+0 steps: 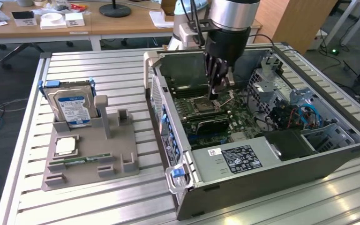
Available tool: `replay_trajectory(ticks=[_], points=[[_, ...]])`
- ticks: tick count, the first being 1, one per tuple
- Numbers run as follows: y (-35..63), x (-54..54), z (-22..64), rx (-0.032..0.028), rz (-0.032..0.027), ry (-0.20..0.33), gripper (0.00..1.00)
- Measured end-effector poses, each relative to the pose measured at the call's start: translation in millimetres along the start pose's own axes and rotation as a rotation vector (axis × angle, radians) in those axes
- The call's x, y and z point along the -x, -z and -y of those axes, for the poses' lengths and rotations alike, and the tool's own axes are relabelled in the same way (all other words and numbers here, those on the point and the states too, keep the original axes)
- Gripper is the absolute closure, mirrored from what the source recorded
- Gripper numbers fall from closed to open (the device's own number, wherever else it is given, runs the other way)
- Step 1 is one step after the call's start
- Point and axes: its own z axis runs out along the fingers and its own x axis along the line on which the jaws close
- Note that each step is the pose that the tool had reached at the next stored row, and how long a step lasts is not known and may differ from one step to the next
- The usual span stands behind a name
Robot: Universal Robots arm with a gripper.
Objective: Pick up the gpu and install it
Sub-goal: 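Press down on the gpu until it lock into place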
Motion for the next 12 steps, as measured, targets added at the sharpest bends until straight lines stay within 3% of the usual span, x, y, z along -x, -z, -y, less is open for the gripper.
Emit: replay_trajectory(ticks=[5, 12], points=[[-0.2, 0.2, 6.2, 0.0, 0.0, 0.0, 0.89], [-0.2, 0.2, 6.6, 0.0, 0.0, 0.0, 0.89]])
